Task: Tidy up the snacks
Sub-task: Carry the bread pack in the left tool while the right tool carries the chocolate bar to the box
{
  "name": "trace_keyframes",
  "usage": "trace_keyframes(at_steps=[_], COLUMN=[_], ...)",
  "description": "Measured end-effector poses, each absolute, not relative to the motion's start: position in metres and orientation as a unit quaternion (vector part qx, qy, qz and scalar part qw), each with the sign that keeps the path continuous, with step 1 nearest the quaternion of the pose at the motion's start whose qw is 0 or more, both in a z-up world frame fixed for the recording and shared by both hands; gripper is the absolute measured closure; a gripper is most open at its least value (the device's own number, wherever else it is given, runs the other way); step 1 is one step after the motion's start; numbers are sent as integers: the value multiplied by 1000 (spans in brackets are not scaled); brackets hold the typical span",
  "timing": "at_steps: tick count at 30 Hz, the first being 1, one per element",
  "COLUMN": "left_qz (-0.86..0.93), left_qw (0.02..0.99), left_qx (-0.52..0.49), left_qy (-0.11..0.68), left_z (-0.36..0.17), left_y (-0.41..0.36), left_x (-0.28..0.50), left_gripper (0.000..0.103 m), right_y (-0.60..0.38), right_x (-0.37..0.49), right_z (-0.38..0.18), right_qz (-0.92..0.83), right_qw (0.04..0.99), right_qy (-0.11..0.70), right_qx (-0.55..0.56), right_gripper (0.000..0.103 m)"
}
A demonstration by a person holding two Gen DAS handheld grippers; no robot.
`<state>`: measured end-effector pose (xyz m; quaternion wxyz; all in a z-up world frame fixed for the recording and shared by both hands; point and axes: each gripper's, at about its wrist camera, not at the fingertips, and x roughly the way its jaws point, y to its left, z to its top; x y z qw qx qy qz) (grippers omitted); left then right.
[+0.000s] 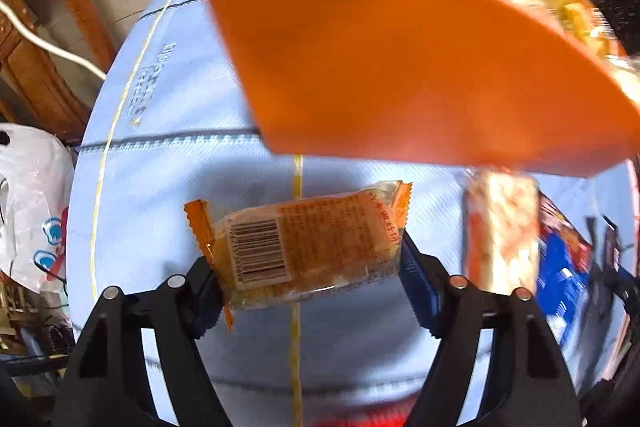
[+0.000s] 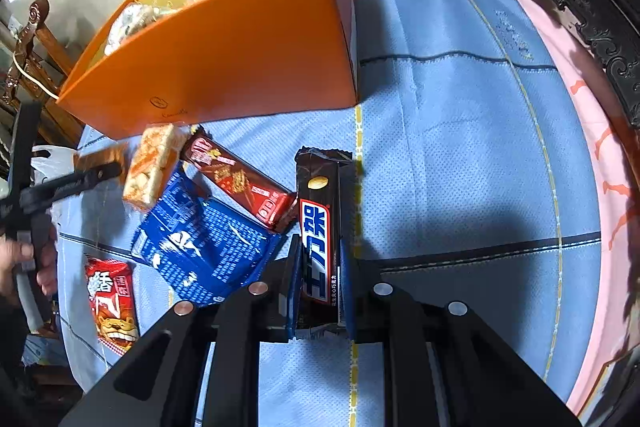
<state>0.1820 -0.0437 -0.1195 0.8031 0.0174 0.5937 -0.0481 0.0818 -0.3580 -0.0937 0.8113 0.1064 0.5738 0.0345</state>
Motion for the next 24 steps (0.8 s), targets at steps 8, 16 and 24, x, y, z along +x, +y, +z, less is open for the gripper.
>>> trace_keyframes(at_steps=[8, 16, 24], left_qz=[-60, -75, -106], left_qw=[820, 836, 871], left_qx=[-17, -32, -38], left_qy=[570, 542, 478], left_z=[-79, -21, 52], left_y=[-21, -15, -46], left_x=[141, 127, 168], left_gripper=[30, 30, 30], right_y=[-343, -326, -318], right_x=[71, 62, 112], right_z=[-65, -26, 36], right_qz=[66, 106, 133], right_qw=[824, 841, 877], right_qy=[554, 523, 455], right_qx=[97, 92, 77], right_gripper=[86, 86, 86])
